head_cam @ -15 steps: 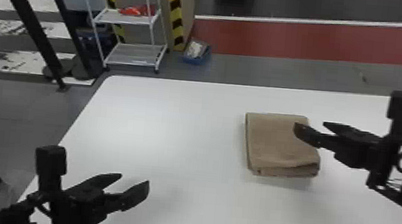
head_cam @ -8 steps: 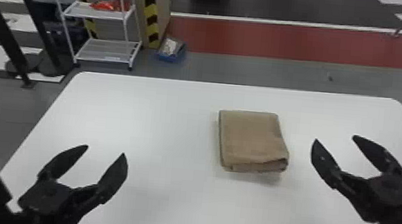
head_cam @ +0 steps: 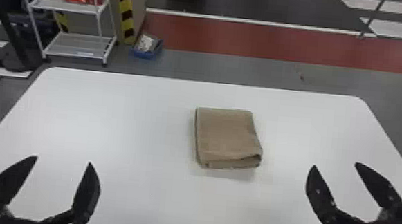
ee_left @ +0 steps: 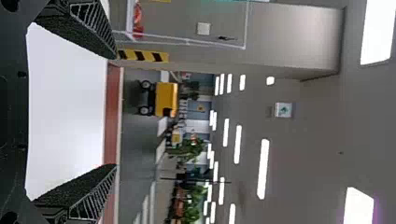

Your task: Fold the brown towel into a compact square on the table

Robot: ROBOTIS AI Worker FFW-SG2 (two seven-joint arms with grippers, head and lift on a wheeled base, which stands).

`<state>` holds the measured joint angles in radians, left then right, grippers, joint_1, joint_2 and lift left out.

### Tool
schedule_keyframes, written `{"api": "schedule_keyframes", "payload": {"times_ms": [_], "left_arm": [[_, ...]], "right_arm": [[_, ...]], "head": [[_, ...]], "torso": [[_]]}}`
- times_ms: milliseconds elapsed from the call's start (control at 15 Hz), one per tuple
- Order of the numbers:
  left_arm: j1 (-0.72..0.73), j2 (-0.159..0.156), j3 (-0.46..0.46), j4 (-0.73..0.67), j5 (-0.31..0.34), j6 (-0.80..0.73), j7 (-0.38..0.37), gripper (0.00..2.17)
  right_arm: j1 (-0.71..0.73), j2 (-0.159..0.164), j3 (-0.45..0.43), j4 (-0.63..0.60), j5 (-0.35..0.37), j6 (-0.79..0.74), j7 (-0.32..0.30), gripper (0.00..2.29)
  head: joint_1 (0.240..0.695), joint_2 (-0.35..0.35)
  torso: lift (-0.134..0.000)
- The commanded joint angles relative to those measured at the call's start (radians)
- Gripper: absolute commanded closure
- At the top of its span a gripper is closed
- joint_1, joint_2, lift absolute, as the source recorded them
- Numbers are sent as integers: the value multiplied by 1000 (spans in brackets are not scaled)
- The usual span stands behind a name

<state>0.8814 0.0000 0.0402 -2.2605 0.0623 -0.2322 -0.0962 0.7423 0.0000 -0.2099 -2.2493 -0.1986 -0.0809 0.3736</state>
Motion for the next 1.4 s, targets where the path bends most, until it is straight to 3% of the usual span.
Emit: {"api": "schedule_keyframes", "payload": {"times_ms": [0,133,467,1333], "left_arm": [[-9,-2,26,-25,-2,164,-17,53],[-13,-2,52,-39,1,219,-34,53],[-30,-3,115,-50,70,275,-42,56],[-47,-3,136,-24,108,201,-43,63]], "right_arm": [[5,1,26,-19,42,31,-22,113],[0,1,41,-49,71,151,-53,117],[-26,1,44,-70,73,234,-58,117],[-63,1,78,-41,119,249,-58,120]], "head": [[695,-42],[695,-33],[695,25],[695,91]], "torso": [[-123],[-123],[-123],[-123]]}}
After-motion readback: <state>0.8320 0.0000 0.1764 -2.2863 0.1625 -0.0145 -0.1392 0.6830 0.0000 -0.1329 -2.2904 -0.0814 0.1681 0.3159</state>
